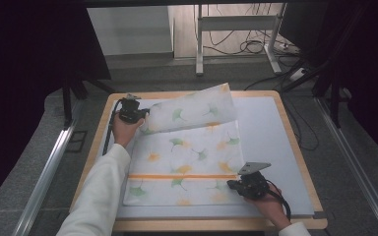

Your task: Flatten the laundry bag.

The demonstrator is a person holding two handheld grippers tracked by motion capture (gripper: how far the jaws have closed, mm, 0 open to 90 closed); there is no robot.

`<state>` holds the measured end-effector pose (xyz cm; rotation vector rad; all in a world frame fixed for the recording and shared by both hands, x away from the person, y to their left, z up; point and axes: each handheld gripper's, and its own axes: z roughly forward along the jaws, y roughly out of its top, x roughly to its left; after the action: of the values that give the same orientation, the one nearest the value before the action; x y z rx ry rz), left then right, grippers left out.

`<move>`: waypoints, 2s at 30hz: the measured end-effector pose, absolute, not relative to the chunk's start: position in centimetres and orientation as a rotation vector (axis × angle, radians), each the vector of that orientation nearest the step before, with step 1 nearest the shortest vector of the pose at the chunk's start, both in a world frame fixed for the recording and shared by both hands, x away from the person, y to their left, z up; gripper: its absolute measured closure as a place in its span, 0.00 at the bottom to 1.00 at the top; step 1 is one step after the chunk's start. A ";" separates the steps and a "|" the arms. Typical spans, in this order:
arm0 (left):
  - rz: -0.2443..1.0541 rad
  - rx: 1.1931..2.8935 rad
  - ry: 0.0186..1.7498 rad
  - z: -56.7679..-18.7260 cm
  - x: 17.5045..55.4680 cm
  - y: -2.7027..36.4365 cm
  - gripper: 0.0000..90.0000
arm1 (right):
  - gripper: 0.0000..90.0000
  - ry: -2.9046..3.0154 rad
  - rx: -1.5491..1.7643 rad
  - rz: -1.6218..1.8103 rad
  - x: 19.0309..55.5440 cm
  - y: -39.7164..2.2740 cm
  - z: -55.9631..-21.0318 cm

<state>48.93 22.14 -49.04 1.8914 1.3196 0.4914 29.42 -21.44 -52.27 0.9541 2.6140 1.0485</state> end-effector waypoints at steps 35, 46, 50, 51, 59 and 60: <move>0.369 2.073 1.008 -50.9 42.9 19.8 0.99 | 0.99 2.612 0.962 1.047 29.4 -21.4 -52.3; 0.379 2.095 1.077 -53.0 45.0 19.1 1.00 | 0.99 2.614 0.958 1.055 29.5 -21.5 -52.3; 0.353 2.127 1.044 -53.4 44.9 18.8 1.00 | 0.99 2.616 0.956 1.055 29.5 -21.5 -52.3; 0.357 2.135 1.040 -53.5 44.8 18.7 1.00 | 0.99 2.615 0.956 1.055 29.5 -21.5 -52.3; 0.439 2.142 1.105 -53.3 46.2 18.9 0.99 | 0.99 2.611 0.960 1.053 29.5 -21.4 -52.3; 0.455 2.123 1.126 -53.2 46.6 19.1 0.99 | 0.99 2.611 0.961 1.054 29.5 -21.5 -52.3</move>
<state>46.60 19.10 -53.17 2.1230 1.1264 0.4553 29.47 -21.45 -52.30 0.9611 2.6114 1.0543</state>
